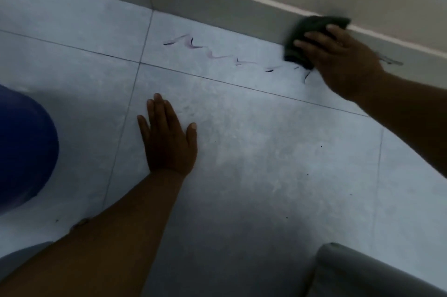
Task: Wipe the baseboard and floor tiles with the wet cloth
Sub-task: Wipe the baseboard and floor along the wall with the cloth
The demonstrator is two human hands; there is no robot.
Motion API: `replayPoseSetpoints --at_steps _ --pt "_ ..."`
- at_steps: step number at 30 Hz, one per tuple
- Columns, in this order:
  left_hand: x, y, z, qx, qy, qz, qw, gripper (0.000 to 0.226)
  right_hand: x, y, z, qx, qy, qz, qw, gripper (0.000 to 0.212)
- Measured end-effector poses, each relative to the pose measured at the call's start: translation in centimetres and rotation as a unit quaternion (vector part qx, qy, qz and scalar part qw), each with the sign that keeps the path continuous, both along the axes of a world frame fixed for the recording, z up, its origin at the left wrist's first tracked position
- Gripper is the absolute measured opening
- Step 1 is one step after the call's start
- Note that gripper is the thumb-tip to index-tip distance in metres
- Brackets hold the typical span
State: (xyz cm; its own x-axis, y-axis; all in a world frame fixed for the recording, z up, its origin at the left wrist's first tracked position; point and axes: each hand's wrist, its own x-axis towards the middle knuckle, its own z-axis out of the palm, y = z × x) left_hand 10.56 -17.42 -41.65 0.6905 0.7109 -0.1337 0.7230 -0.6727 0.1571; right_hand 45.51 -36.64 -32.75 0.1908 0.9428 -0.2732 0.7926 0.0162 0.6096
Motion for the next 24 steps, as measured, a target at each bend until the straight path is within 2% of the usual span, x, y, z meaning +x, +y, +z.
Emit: replayPoseSetpoints --at_steps 2,4,7,9,13,16,20,24 --pt "0.1 0.1 0.1 -0.001 -0.013 0.002 1.0 0.075 0.7 -4.6 1.1 -0.009 0.02 -0.066 0.998 0.051" --pt "0.6 -0.5 0.4 0.004 -0.033 -0.026 0.999 0.074 0.6 -5.7 1.3 0.013 0.01 -0.086 0.996 0.052" --pt "3.0 -2.4 1.0 0.008 -0.06 -0.099 0.993 0.073 -1.0 -0.6 0.1 0.075 0.021 -0.072 0.994 0.058" --pt "5.0 -3.4 1.0 -0.003 -0.064 -0.115 0.991 0.074 -2.7 4.5 -0.9 0.106 0.033 -0.038 0.993 0.061" --pt "6.7 -3.5 -0.1 -0.001 -0.021 -0.102 0.995 0.075 -3.7 8.7 -2.3 0.069 -0.04 0.022 0.997 0.068" --pt "6.3 -3.5 -0.5 0.02 -0.026 -0.113 0.993 0.073 -1.2 4.3 -1.4 0.031 -0.024 0.01 0.999 0.063" --pt "6.4 -3.7 -0.4 0.036 -0.019 -0.118 0.992 0.074 3.3 -8.6 1.2 -0.055 -0.052 -0.024 0.997 0.066" --pt "6.5 -3.8 -0.2 0.037 -0.007 -0.109 0.993 0.076 5.3 -16.2 2.3 -0.091 -0.059 -0.107 0.988 0.065"
